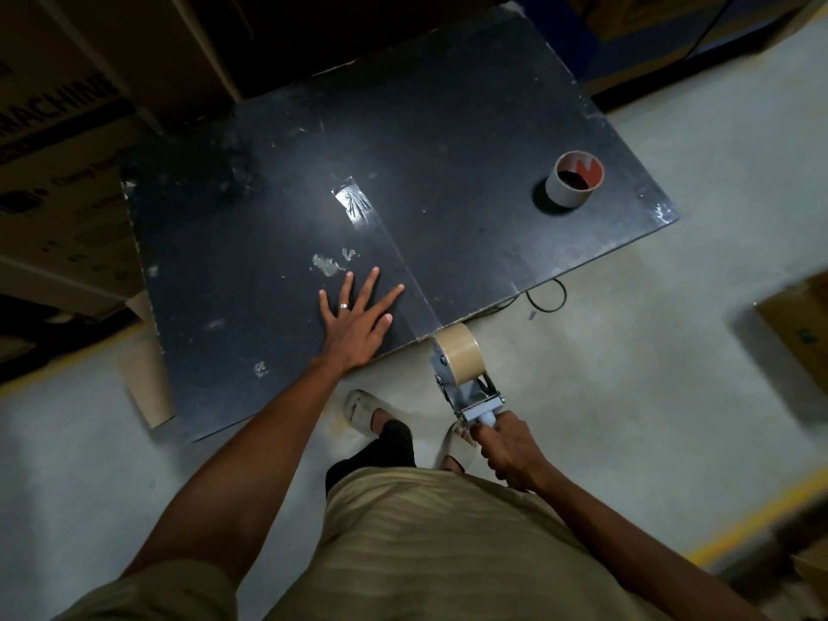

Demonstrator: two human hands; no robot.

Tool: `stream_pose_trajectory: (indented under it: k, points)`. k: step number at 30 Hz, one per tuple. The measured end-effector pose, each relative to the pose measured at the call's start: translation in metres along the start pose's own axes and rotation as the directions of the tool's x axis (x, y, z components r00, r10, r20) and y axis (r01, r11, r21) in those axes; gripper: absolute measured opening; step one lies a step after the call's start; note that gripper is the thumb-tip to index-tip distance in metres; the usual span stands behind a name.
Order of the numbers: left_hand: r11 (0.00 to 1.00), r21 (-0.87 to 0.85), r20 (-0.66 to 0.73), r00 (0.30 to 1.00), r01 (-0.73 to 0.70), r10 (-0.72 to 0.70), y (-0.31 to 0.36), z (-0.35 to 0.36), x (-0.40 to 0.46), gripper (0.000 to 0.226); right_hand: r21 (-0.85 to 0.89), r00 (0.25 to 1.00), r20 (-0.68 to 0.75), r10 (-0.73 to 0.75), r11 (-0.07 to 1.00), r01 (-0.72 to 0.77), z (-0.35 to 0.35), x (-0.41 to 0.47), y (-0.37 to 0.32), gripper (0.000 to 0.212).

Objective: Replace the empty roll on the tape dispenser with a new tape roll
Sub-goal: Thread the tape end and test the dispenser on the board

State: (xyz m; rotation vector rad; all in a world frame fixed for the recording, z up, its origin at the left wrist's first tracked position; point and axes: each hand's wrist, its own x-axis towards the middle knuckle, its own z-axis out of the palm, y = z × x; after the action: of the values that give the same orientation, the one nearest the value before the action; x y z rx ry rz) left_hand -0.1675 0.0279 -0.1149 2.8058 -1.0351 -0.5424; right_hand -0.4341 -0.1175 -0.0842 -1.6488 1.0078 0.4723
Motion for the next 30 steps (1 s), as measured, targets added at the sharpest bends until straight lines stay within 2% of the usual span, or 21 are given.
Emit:
stream_pose_trajectory:
  k: [4, 11, 19, 22, 24, 26, 27, 29, 30]
  points:
    - [1.000, -0.004, -0.005, 1.000, -0.006, 0.006, -0.001, 0.001, 0.000, 0.050, -0.009, 0.999, -0.002, -0.034, 0.999, 0.034, -0.005, -0.006, -0.012, 0.021]
    - [0.999, -0.030, -0.055, 0.998, -0.020, 0.018, -0.002, 0.002, -0.002, 0.049, 0.056, 0.996, 0.078, -0.050, 0.997, 0.046, -0.013, -0.020, -0.039, 0.017]
    - [0.998, -0.049, -0.087, 0.996, -0.027, 0.022, -0.005, 0.006, 0.001, 0.055, 0.266, 0.977, 0.209, -0.030, 0.964, -0.027, -0.024, -0.032, -0.073, 0.013]
    - [0.991, -0.127, -0.124, 0.992, -0.039, 0.023, -0.005, 0.003, -0.001, 0.056, 0.334, 0.966, 0.259, -0.020, 0.940, -0.070, -0.027, -0.031, -0.091, 0.012]
    - [0.964, -0.265, -0.159, 0.987, -0.025, -0.018, -0.005, -0.001, -0.001, 0.058, 0.407, 0.946, 0.325, -0.009, 0.904, -0.131, -0.030, -0.030, -0.102, 0.011]
    - [0.859, -0.512, -0.200, 0.974, -0.015, -0.103, -0.002, -0.010, -0.001, 0.060, 0.468, 0.910, 0.413, 0.024, 0.852, -0.235, -0.032, -0.027, -0.113, 0.011]
    - [0.742, -0.670, -0.198, 0.968, -0.019, -0.153, 0.001, -0.018, -0.002, 0.061, 0.492, 0.887, 0.459, 0.043, 0.820, -0.294, -0.033, -0.026, -0.120, 0.012]
    - [0.398, -0.917, -0.117, 0.960, -0.006, -0.254, 0.009, -0.034, -0.004, 0.065, 0.531, 0.843, 0.536, 0.046, 0.757, -0.379, -0.036, -0.022, -0.133, 0.016]
    - [0.252, -0.968, -0.069, 0.960, 0.002, -0.271, 0.014, -0.043, -0.006, 0.064, 0.551, 0.826, 0.563, 0.030, 0.732, -0.402, -0.037, -0.019, -0.140, 0.018]
